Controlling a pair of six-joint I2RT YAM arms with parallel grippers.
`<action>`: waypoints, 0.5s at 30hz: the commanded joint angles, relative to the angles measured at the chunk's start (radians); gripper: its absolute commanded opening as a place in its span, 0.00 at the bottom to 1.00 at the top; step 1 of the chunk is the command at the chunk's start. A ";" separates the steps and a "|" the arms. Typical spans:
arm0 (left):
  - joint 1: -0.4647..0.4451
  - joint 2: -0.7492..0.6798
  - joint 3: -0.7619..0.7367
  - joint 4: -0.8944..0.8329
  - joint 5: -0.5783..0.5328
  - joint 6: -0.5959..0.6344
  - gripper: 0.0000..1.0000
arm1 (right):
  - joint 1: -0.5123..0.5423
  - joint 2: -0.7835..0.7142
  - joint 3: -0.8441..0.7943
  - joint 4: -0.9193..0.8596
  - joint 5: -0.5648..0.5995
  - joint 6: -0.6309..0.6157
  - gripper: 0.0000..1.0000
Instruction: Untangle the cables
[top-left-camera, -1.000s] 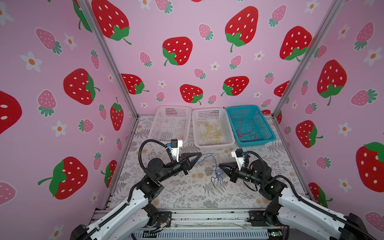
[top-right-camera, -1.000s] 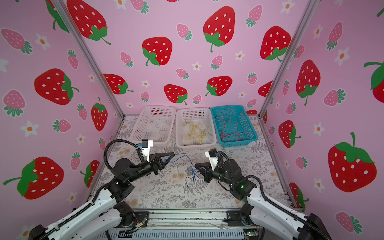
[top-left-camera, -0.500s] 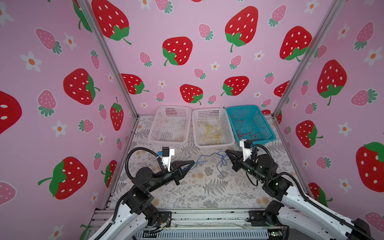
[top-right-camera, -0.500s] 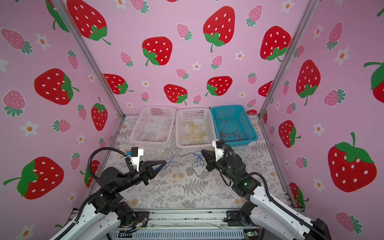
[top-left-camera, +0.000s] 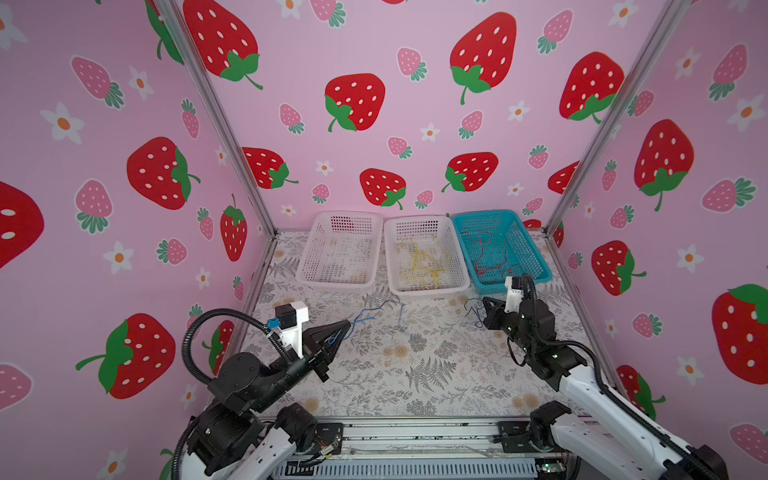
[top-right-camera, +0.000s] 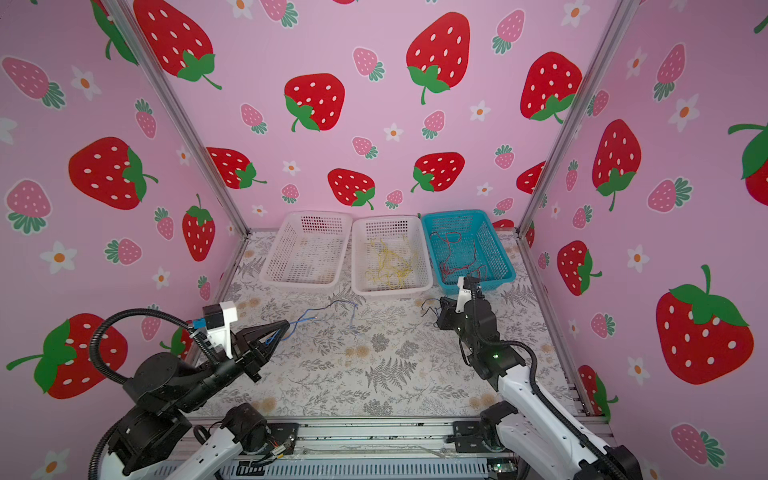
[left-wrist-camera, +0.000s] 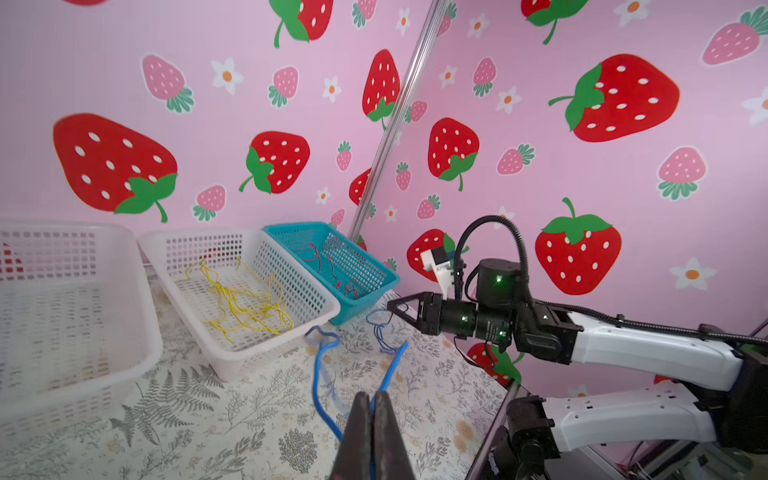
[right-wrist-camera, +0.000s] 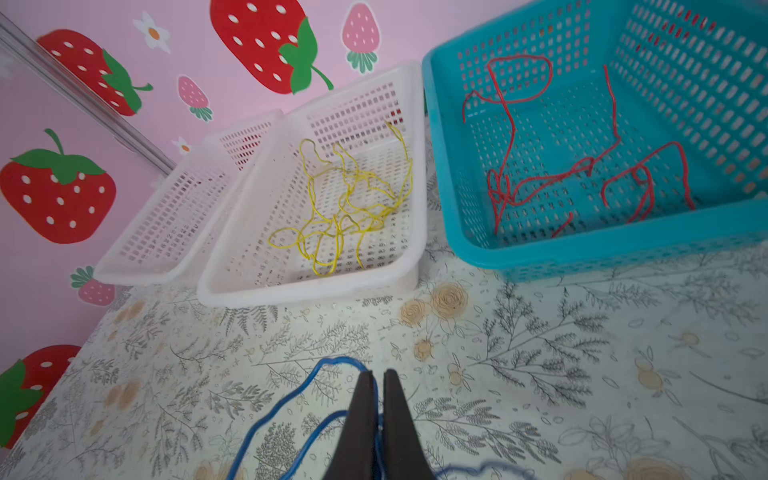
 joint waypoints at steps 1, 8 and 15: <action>0.004 0.023 0.036 -0.034 -0.007 0.046 0.00 | -0.008 0.011 -0.027 0.021 -0.132 0.020 0.00; 0.004 0.126 0.051 0.047 -0.029 0.111 0.00 | -0.008 -0.095 -0.065 0.058 -0.154 -0.008 0.00; 0.015 0.352 0.126 0.115 -0.187 0.237 0.00 | -0.008 -0.139 -0.069 0.051 -0.178 -0.035 0.00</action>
